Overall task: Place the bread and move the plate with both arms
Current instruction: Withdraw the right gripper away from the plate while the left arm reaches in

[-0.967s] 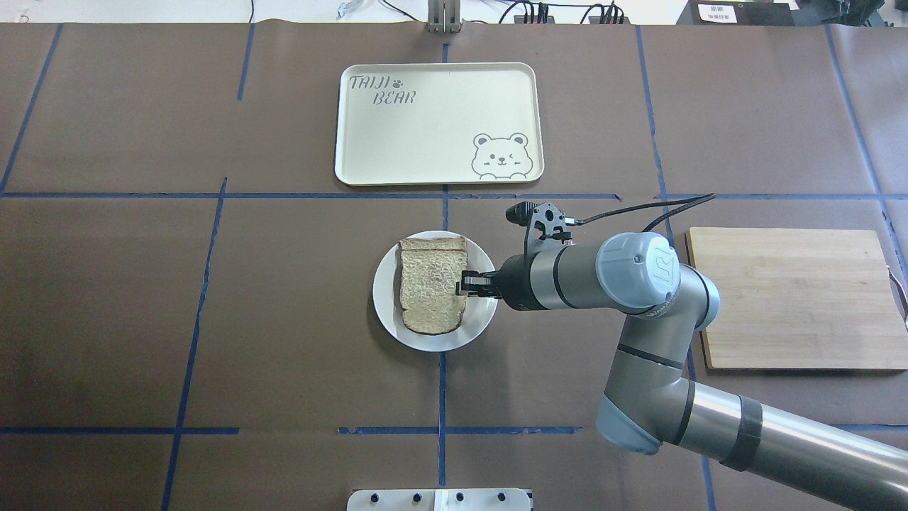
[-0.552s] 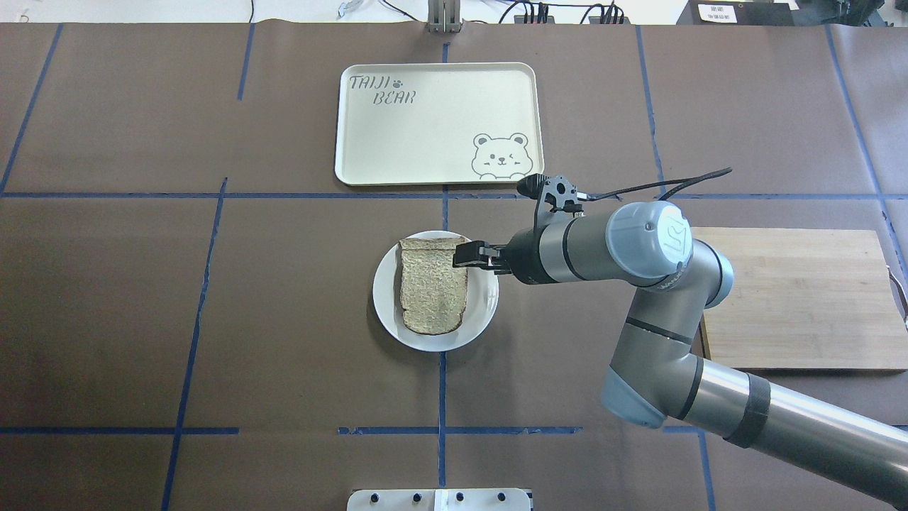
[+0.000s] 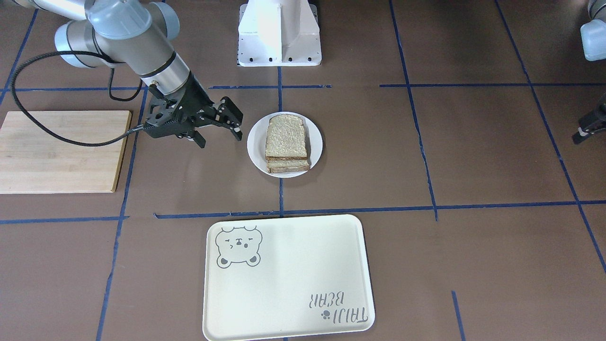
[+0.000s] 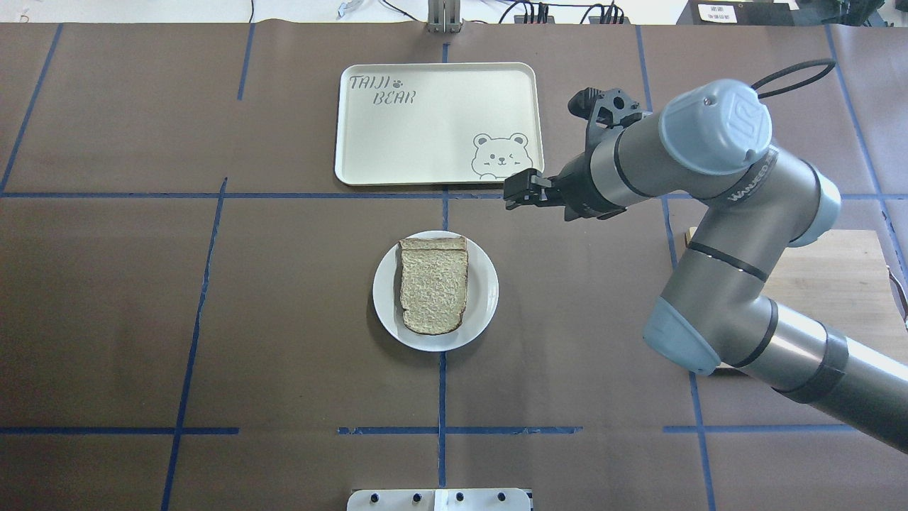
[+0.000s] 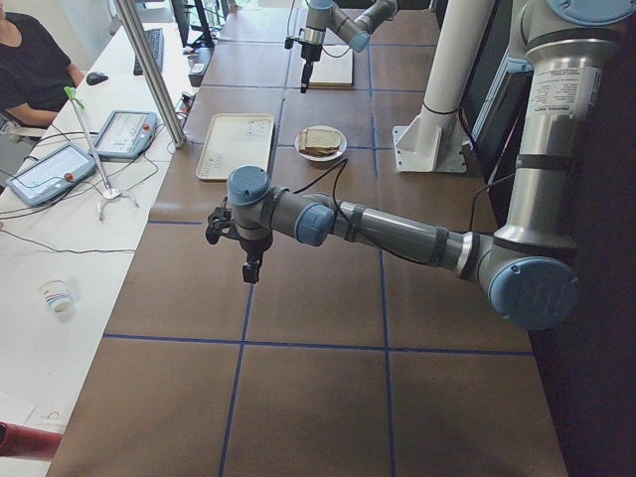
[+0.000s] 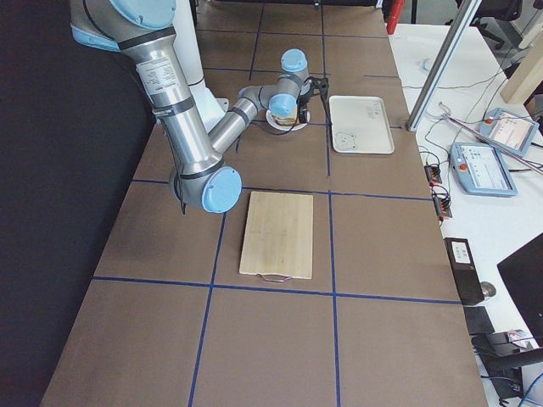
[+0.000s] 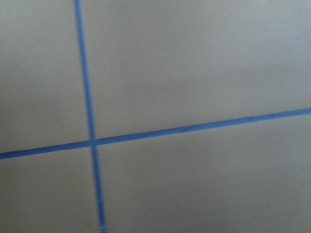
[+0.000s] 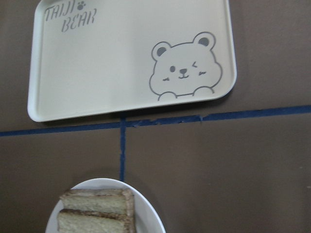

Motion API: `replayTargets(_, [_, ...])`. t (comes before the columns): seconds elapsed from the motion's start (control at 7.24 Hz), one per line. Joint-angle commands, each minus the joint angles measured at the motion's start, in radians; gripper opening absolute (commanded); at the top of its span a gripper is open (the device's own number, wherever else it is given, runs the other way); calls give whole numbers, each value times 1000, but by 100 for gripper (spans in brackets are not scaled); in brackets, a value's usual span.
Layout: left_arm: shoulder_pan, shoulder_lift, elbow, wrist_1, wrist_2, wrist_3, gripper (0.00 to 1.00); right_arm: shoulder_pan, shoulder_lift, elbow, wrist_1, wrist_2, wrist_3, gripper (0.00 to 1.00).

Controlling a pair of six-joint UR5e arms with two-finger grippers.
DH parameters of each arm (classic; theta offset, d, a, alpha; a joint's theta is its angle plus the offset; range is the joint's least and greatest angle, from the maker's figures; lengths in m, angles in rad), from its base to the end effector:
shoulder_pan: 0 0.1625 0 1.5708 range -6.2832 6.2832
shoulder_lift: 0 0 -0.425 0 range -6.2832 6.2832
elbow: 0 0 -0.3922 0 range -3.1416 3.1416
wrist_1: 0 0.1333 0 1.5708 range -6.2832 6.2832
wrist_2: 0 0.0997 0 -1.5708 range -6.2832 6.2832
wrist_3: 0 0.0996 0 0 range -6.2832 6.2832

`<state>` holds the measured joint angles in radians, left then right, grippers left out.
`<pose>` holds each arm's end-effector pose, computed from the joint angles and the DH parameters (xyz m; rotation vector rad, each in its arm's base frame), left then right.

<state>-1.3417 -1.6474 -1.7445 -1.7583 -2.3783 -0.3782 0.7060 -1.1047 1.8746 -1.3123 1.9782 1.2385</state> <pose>0.0611 -0.5320 0.5092 0.1570 0.8804 0.0377 -0.3975 -0.4622 0.2310 0.1808 -1.0626 0.1274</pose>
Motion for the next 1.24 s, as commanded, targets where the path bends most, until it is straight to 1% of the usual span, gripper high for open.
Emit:
replayTargets(0.0, [137,-15,11,-285,-36,-391,100,67,-21,110,-281,7,-262,100])
replayTargets(0.14, [198,-40,25,-416,-36,-570,100,98,-73,133,-297,28,-334,100])
replayTargets(0.28, [254,-67,42,-514,-35,-709,100,186,-114,118,-300,136,-428,100])
replayTargets(0.41, [288,-95,77,-602,-35,-787,100,258,-163,106,-298,219,-556,100])
replayTargets(0.55, [329,-115,111,-700,-21,-876,100,326,-223,104,-300,255,-661,100])
replayTargets(0.69, [372,-136,129,-796,23,-1003,100,373,-275,98,-314,290,-770,100])
replayTargets(0.83, [442,-143,132,-885,122,-1124,98,409,-324,97,-317,292,-874,100])
replayTargets(0.97, [522,-147,137,-927,187,-1186,94,467,-372,77,-312,304,-948,100])
replayTargets(1.1, [588,-178,137,-932,244,-1252,86,546,-388,28,-312,398,-984,100])
